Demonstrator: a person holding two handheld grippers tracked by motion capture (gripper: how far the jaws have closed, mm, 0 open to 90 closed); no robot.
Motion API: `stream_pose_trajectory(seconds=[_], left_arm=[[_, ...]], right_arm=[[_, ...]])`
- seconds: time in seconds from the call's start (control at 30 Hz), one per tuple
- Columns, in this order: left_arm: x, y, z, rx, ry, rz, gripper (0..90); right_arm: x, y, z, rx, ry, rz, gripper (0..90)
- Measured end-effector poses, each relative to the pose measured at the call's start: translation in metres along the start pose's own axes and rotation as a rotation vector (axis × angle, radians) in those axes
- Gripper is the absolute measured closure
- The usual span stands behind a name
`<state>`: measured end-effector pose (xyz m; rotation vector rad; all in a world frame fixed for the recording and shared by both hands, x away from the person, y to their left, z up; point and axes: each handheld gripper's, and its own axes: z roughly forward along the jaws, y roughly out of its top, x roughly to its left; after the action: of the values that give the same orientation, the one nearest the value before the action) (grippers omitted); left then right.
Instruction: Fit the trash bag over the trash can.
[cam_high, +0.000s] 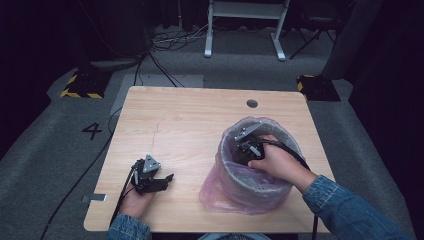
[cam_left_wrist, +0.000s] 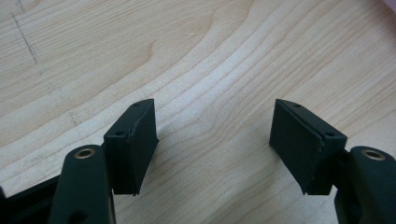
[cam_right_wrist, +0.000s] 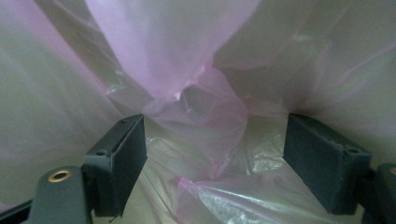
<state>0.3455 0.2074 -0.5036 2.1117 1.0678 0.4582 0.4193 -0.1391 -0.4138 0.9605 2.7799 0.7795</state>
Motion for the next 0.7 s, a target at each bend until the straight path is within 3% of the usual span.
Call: stream_pose_trajectory(seconds=[0.17,0.3,0.7], left_arm=[[0.000,0.000,0.000,0.000,-0.001,0.000,31.9],[0.000,0.000,0.000,0.000,-0.001,0.000,31.9],[0.000,0.000,0.000,0.000,-0.001,-0.002,31.8]], right_arm=[[0.000,-0.002,0.006,0.047,0.037,0.014,20.5],[0.002,-0.001,-0.002,0.027,0.071,0.031,21.2],[0.005,0.007,-0.072,-0.253,0.084,0.037,21.3]])
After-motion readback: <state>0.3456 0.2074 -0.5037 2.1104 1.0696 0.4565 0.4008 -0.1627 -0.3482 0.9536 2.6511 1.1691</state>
